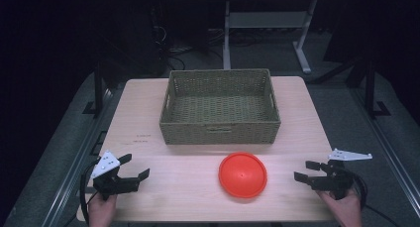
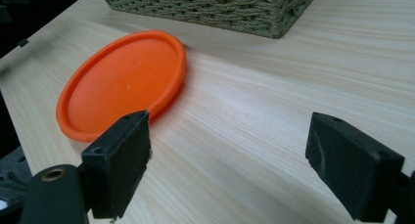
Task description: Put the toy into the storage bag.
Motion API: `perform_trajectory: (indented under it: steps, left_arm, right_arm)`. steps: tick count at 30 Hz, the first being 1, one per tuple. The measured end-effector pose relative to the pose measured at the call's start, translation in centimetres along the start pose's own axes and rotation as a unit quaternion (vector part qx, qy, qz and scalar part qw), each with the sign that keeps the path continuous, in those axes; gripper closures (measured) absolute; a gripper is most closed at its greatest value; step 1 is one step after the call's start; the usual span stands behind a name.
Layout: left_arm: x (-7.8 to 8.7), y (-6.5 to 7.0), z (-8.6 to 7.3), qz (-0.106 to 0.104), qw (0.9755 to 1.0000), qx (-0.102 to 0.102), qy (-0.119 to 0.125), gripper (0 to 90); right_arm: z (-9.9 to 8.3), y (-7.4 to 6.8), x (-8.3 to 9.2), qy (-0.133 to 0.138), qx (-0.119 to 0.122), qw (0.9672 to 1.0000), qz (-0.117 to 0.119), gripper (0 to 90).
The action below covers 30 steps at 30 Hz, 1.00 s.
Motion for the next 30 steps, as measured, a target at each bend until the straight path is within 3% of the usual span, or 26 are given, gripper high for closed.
perform_trajectory:
  steps: [17, 30]
  left_arm:
    - [-0.1, 0.0, 0.0, 0.002, 1.0, -0.004, 0.002, 12.9]
    - [0.0, -0.2, -0.1, 0.005, 1.0, -0.005, 0.0, 12.9]
  right_arm:
    - [1.6, -2.7, -0.7, -0.01, 0.002, 0.9994, 0.034, 14.1]
    - [3.9, -5.0, -1.2, -0.027, 0.036, 0.9978, 0.048, 14.1]
Point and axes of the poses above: each handheld gripper's, and its own axes: x roughly backward along the jaws, z roughly out of its top, y roughly to its right, the point moved 10 cm from there along -x, roughly forward along the jaws, and after that the axes turned 2 degrees about -z, right-handed, at the moved point
